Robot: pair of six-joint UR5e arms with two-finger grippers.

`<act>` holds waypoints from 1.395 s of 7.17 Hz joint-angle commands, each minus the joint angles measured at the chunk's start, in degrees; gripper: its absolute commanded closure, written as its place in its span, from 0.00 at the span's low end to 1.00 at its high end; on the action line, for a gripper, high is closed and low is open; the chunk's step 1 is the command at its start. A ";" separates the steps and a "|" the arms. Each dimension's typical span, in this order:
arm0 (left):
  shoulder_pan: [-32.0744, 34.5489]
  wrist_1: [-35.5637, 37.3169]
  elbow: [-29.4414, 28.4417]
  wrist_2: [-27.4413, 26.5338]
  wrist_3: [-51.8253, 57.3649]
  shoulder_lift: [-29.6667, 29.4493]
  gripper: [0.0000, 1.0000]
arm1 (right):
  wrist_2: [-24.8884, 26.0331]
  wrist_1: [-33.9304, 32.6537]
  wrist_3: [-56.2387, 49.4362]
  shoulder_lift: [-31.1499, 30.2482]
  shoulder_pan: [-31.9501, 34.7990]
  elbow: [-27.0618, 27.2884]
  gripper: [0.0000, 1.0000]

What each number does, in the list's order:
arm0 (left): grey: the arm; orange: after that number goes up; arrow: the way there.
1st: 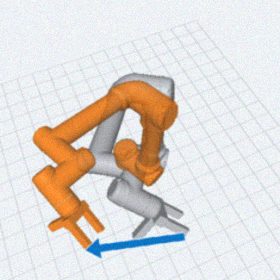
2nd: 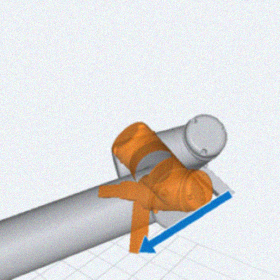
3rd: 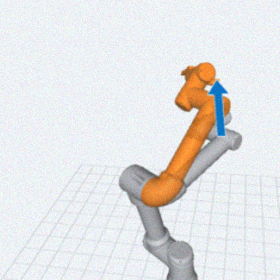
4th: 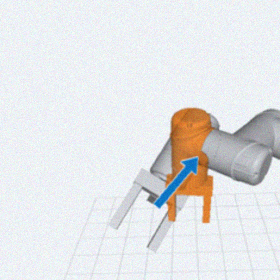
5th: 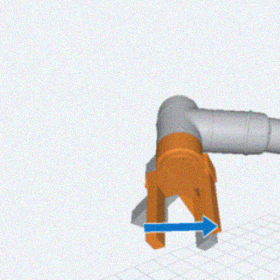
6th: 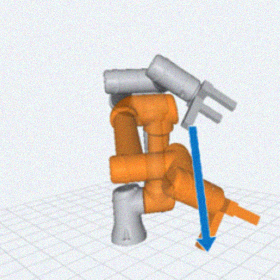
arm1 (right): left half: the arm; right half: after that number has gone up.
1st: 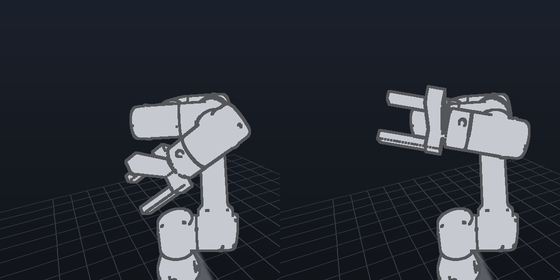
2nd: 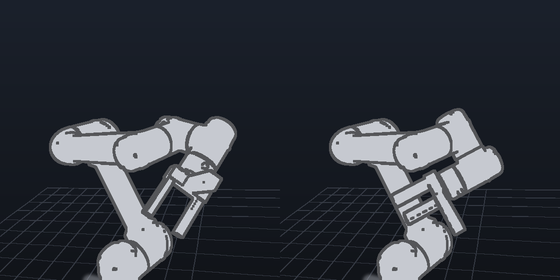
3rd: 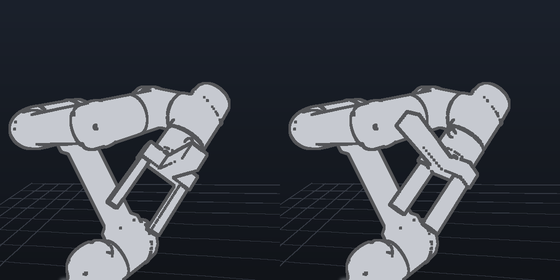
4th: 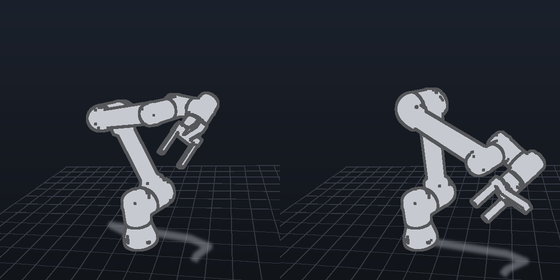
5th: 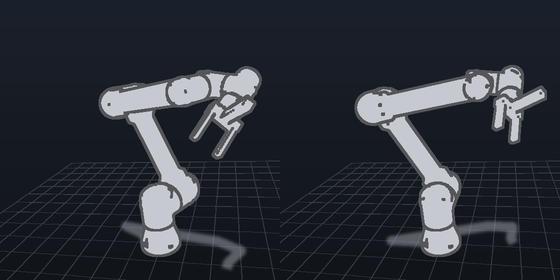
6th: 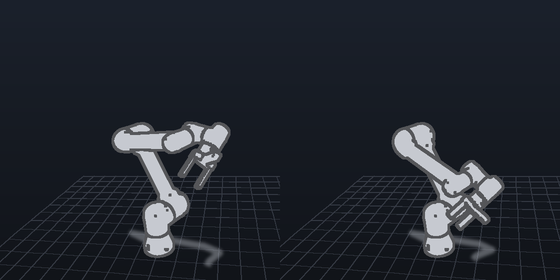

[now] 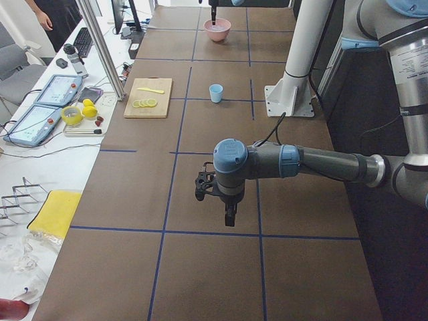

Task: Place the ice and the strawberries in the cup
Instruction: 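Move the right gripper back to the pink bowl of ice, then lower the right gripper into the bowl and grasp another ice cube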

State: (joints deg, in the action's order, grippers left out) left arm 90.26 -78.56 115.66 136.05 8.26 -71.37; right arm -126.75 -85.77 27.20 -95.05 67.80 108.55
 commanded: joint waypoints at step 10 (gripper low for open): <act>0.00 -0.01 2.37 0.00 -0.09 1.49 0.00 | -1.40 10.27 -3.91 -0.66 1.46 -12.04 0.18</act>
State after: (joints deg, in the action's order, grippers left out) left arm 90.26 -78.50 117.44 136.10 8.17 -70.59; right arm -128.16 -75.55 23.27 -95.80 69.30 96.68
